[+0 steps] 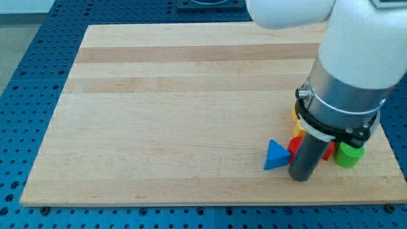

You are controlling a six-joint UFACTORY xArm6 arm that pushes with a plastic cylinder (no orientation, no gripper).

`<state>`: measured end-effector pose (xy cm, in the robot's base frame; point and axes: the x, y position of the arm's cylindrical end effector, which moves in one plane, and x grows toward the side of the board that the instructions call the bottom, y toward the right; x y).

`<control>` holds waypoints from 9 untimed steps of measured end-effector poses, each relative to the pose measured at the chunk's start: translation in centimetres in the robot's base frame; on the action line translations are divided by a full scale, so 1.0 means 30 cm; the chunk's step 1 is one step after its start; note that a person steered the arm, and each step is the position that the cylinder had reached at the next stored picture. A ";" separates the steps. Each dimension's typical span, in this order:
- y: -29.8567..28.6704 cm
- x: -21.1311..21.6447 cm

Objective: Slide the blue triangle up and right a bit

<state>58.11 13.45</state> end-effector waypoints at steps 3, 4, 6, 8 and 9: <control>-0.001 -0.010; -0.030 0.012; -0.131 0.016; -0.191 -0.080; -0.191 -0.082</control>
<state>55.64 7.72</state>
